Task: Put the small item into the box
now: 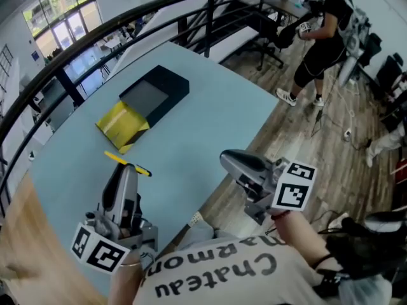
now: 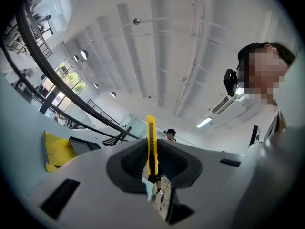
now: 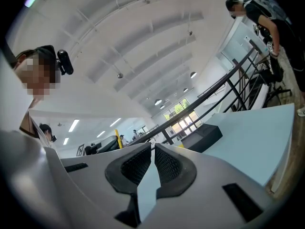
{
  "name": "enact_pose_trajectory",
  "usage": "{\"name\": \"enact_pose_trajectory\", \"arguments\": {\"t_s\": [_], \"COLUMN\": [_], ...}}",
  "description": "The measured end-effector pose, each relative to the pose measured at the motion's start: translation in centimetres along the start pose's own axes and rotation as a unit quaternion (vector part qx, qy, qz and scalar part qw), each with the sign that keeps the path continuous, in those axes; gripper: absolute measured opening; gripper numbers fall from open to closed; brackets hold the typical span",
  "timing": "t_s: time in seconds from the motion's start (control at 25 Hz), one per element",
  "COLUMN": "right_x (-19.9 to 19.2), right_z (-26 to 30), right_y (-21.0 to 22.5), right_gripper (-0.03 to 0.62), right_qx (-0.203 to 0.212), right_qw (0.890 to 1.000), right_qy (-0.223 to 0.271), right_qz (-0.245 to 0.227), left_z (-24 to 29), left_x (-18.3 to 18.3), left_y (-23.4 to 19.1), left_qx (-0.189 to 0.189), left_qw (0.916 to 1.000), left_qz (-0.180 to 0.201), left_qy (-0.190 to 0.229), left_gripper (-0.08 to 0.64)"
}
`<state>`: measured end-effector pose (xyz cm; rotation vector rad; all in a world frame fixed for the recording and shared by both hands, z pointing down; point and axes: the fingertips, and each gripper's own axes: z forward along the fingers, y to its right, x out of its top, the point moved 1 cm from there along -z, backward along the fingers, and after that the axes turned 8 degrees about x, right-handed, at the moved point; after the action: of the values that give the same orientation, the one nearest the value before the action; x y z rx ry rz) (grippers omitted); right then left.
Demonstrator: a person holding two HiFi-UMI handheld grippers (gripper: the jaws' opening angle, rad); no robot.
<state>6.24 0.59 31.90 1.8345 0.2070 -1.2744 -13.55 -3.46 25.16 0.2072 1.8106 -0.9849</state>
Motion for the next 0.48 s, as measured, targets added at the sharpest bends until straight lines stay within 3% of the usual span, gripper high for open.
{"name": "enact_pose_trajectory", "arguments": {"t_s": [0.32, 0.48], "right_x": [5.1, 5.1], "right_z": [8.1, 8.8], "right_y": [5.5, 5.3], "right_gripper": [0.047, 0.048], "right_qx": [-0.003, 0.010], "right_qw": [1.000, 0.999], "right_qy": [-0.022, -0.044], "right_qz": [-0.003, -0.009], "left_z": [6.9, 6.3], "left_x": [4.1, 4.3], "left_y": [-6.6, -7.2], "left_qx": [0.014, 0.031], "left_qw": [0.9997, 0.9991], "left_qz": [-0.016, -0.015], "left_qy": [0.009, 0.023], "left_gripper": [0.061, 0.061]}}
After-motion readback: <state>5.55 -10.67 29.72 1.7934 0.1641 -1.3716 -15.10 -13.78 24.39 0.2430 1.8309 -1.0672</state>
